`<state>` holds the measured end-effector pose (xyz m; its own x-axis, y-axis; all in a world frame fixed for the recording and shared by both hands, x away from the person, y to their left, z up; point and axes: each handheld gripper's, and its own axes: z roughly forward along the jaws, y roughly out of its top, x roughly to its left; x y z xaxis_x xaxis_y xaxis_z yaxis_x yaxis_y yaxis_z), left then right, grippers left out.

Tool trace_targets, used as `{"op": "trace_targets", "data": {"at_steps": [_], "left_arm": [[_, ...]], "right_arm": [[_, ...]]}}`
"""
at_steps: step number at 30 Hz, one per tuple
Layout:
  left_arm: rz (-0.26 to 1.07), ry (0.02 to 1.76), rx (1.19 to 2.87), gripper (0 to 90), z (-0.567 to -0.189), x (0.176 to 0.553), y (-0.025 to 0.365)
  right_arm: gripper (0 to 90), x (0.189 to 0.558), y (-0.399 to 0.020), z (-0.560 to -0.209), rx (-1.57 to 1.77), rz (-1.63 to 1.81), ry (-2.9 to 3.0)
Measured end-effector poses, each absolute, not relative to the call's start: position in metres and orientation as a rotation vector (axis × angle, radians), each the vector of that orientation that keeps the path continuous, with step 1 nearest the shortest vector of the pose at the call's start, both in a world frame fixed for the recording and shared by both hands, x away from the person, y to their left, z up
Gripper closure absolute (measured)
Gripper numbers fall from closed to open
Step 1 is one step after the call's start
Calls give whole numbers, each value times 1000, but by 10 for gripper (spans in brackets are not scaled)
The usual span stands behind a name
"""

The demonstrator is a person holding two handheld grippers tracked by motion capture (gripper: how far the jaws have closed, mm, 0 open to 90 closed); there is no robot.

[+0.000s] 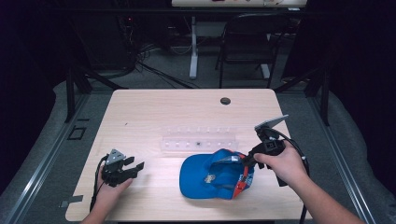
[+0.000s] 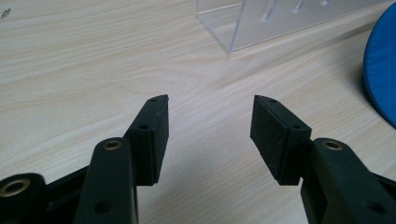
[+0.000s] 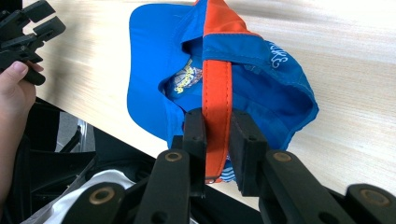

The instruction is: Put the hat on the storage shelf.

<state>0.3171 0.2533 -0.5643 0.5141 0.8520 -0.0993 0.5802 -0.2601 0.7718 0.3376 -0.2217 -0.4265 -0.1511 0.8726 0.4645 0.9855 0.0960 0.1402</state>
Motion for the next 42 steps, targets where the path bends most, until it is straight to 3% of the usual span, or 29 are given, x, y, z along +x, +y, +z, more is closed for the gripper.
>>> {"op": "trace_targets", "data": {"at_steps": [42], "left_arm": [[434, 1172, 1963, 473, -564, 317, 253]], "right_arm": [[780, 349, -205, -389, -1585, -908, -1855]]}}
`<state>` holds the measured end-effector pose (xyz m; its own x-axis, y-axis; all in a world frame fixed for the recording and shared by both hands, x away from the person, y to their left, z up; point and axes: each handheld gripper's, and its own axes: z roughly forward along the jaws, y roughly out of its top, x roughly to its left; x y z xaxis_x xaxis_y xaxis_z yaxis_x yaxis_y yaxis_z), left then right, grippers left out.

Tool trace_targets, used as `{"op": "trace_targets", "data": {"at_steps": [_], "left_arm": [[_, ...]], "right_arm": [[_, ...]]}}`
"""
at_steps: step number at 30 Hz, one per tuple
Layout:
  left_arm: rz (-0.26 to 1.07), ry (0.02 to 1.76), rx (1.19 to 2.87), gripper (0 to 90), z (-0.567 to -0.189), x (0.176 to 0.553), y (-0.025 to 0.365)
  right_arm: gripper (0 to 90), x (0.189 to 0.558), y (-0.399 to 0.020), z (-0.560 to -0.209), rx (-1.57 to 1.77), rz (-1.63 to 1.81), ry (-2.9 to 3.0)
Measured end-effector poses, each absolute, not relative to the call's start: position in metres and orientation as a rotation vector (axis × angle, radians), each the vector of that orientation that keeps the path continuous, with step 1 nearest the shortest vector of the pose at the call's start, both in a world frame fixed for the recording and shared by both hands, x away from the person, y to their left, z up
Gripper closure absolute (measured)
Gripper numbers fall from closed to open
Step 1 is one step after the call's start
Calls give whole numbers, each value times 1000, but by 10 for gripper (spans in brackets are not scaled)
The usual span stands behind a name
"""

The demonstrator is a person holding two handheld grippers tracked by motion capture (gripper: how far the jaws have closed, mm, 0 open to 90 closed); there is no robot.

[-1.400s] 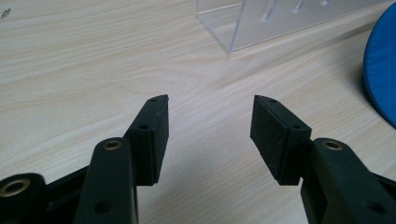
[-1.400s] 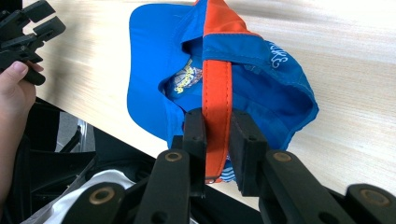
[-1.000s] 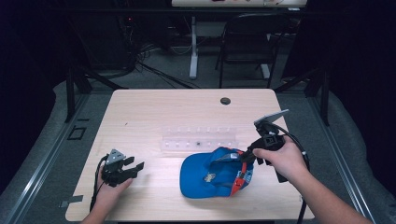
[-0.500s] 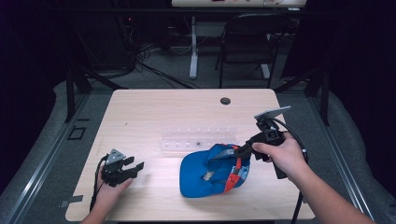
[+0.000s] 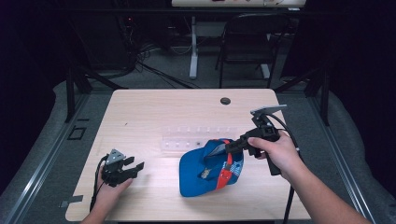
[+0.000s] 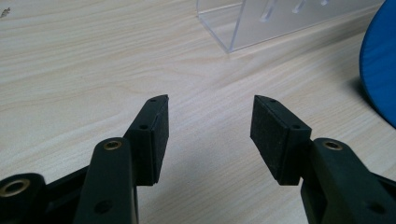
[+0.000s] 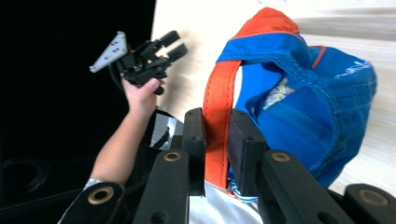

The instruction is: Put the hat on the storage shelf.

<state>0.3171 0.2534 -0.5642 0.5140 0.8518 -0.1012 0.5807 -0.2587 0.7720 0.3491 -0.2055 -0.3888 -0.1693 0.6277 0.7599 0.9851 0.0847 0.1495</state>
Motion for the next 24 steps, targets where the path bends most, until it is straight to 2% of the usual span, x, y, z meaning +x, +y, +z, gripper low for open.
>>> {"op": "trace_targets", "data": {"at_steps": [24], "left_arm": [[427, 1168, 1968, 473, -564, 317, 254]], "right_arm": [[781, 354, -186, -366, -1479, -1032, -1830]]}}
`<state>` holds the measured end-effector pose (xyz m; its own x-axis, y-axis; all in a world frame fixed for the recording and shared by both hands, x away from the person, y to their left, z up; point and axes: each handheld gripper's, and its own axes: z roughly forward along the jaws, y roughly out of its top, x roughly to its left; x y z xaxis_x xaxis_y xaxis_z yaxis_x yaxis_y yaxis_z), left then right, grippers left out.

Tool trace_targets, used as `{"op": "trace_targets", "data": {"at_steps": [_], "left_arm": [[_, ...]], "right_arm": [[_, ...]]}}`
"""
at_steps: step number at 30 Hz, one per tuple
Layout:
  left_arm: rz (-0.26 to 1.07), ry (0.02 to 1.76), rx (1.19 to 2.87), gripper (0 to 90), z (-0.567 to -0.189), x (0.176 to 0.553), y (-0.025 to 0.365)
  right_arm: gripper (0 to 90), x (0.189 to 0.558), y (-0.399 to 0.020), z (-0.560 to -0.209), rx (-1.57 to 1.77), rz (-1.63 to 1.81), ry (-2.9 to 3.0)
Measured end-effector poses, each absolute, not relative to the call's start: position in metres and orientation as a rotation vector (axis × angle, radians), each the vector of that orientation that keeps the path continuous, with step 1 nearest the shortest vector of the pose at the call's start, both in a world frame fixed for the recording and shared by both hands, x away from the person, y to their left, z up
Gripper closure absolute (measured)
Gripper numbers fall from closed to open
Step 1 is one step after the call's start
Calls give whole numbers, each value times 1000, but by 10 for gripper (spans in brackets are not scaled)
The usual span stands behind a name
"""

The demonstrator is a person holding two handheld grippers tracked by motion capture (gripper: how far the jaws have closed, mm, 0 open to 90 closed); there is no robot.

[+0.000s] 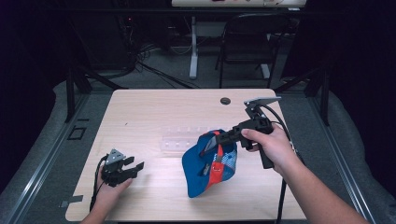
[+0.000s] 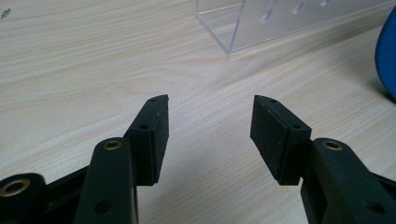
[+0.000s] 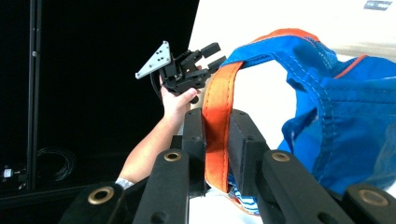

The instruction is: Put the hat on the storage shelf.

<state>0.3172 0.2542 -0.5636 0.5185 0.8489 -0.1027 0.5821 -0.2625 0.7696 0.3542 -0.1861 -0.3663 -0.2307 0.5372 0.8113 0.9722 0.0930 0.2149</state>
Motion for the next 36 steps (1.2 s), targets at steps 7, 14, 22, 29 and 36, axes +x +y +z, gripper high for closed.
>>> {"op": "trace_targets", "data": {"at_steps": [7, 14, 22, 29, 36], "left_arm": [[432, 1168, 1963, 473, -564, 317, 254], [434, 1167, 1963, 473, -564, 317, 254], [429, 1164, 1970, 473, -565, 317, 250], [427, 1158, 1979, 473, -564, 317, 250], [417, 1142, 1979, 489, -564, 316, 243]], "right_arm": [[781, 353, -189, -358, -1481, -1067, -1827], [781, 353, -193, -352, -1480, -1077, -1826], [781, 354, -195, -347, -1481, -1112, -1807], [781, 357, -190, -340, -1460, -1136, -1813], [781, 359, -189, -334, -1450, -1153, -1815]]}}
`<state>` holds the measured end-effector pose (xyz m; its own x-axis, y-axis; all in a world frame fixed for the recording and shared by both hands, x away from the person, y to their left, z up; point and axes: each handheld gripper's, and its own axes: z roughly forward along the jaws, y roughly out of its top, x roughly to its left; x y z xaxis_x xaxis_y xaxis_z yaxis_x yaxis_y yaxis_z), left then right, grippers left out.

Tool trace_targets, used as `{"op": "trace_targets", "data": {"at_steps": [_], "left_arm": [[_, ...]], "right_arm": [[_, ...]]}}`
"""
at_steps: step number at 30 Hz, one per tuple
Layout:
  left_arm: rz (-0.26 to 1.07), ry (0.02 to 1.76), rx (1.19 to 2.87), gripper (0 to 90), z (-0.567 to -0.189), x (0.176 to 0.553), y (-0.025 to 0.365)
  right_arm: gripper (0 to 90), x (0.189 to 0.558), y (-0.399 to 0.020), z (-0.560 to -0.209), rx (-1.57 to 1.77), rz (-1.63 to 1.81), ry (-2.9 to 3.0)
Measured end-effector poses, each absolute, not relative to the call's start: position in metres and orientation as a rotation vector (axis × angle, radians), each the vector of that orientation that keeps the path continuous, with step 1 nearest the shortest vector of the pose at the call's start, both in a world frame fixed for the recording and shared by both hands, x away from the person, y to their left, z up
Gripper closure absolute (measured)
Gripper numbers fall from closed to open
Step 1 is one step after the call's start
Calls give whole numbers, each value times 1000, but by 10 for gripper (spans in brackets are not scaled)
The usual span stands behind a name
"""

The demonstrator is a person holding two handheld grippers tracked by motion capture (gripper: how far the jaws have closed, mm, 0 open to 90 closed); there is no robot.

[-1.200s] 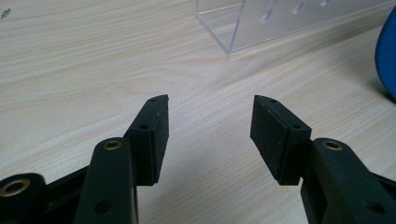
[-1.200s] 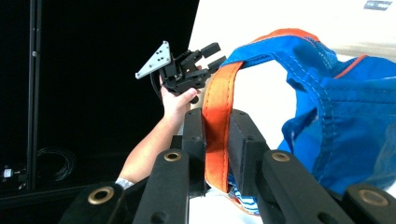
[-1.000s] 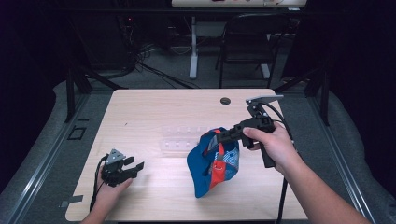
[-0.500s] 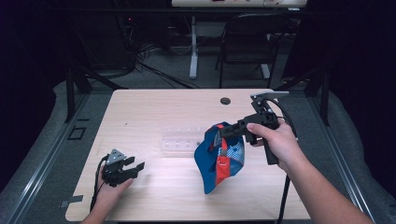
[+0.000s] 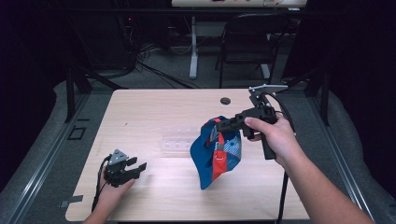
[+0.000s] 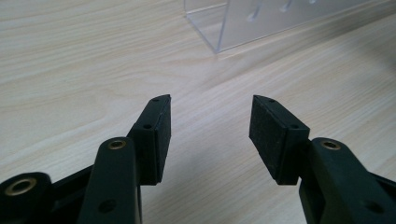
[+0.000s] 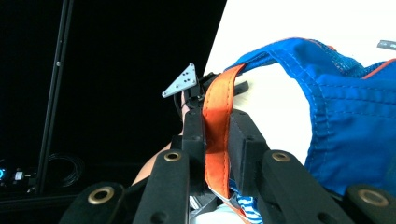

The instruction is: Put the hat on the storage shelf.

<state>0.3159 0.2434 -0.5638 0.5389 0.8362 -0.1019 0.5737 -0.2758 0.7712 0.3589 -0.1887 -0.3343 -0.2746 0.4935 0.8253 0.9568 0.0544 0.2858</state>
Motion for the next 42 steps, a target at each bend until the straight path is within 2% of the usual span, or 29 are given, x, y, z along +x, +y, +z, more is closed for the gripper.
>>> {"op": "trace_targets", "data": {"at_steps": [13, 23, 32, 42], "left_arm": [[453, 976, 1959, 462, -537, 305, 208], [464, 752, 1993, 454, -509, 289, 154], [414, 650, 1993, 484, -496, 277, 128], [349, 549, 2055, 493, -499, 271, 102]], "right_arm": [[780, 366, -189, -328, -1466, -1187, -1797], [781, 377, -181, -322, -1466, -1213, -1789], [781, 388, -171, -320, -1456, -1225, -1789], [781, 393, -169, -317, -1458, -1254, -1767]]}}
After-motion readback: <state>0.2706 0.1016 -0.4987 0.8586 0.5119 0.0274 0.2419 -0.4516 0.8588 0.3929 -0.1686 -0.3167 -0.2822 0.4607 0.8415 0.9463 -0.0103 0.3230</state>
